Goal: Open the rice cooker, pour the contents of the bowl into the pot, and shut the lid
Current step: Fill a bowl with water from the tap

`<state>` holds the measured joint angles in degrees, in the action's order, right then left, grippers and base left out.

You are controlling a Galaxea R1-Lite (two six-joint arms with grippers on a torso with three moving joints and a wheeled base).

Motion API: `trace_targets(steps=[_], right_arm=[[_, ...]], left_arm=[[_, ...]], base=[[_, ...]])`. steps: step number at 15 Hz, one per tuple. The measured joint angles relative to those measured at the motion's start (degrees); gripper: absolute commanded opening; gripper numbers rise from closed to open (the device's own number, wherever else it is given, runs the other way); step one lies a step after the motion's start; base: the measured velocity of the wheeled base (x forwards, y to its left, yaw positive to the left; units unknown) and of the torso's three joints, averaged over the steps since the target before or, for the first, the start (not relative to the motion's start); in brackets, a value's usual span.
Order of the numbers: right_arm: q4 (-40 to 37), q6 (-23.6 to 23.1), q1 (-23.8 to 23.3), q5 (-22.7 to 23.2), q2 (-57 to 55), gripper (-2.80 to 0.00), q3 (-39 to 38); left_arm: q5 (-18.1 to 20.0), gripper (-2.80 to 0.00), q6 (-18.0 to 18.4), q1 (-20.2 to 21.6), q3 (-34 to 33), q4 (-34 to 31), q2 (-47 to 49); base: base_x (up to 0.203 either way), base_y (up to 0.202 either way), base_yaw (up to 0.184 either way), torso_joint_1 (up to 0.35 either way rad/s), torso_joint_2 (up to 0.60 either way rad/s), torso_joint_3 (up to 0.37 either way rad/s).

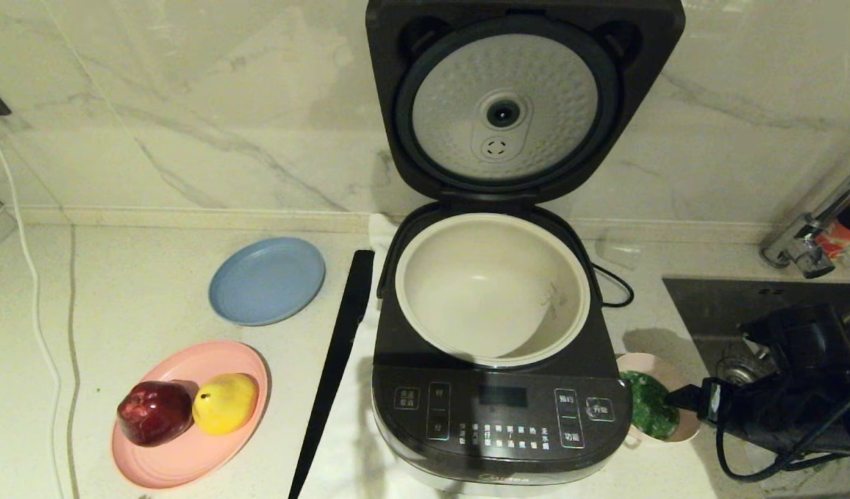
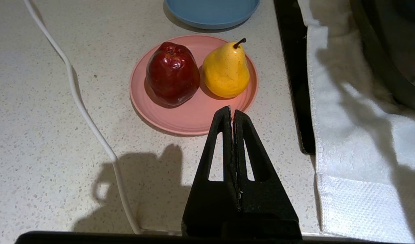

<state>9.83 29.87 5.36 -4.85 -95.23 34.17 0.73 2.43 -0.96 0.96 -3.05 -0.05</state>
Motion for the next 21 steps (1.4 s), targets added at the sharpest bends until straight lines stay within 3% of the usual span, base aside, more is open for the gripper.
trace_targets(steps=[13, 14, 21], right_arm=[[1.76, -0.05, -0.55, -1.01, -4.47, 0.0, 0.06], [1.77, -0.05, -0.55, -1.01, -4.58, -2.8, 0.09], [1.87, -0.04, -0.51, -0.96, -5.16, -2.8, 0.13]], left_arm=[[0.0, -2.8, 0.02, 0.0, 0.0, -0.01, 0.0], [0.01, -2.8, 0.0, 0.0, 0.0, -0.01, 0.0], [0.01, -2.8, 0.02, 0.0, 0.0, -0.01, 0.0]], base=[[0.0, 0.0, 0.0, 0.0, 0.0, 0.0], [0.0, 0.0, 0.0, 0.0, 0.0, 0.0], [0.0, 0.0, 0.0, 0.0, 0.0, 0.0]])
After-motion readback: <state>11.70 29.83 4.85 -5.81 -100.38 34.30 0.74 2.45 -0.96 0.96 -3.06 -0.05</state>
